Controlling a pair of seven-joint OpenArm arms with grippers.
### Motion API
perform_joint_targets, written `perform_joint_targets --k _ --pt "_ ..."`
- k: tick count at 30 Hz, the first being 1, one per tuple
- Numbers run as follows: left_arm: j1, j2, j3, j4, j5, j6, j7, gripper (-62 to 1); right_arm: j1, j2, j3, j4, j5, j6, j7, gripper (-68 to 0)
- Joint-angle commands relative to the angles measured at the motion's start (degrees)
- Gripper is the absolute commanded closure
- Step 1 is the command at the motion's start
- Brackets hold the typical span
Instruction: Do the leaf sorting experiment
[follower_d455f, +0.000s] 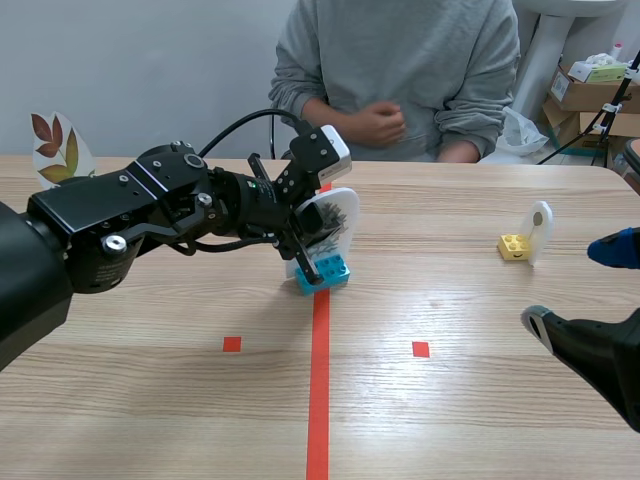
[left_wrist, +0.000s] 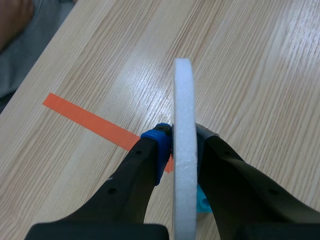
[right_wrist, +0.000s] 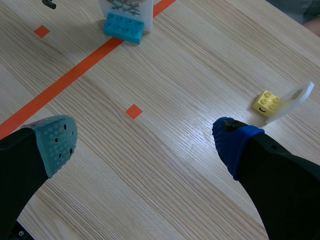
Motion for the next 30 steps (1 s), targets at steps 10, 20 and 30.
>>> perform_joint_targets --k 10,20,30 --pt "3.4 -2.2 -3.4 8.7 -5.3 -0.6 2.6 -5.5 0.7 0.7 0.3 0.1 0.4 0.0 0.7 -54.9" --pt "18.8 -7.5 -17.5 29.8 -11.7 -2.1 11.6 -5.5 0.7 0.7 0.3 0.1 0.4 0.0 0.7 -54.9" --pt "38.2 -8.3 -37.6 44.4 -17.3 -2.1 12.5 -5.5 0.7 0.7 0.3 0.1 0.4 0.0 0.7 -54.9"
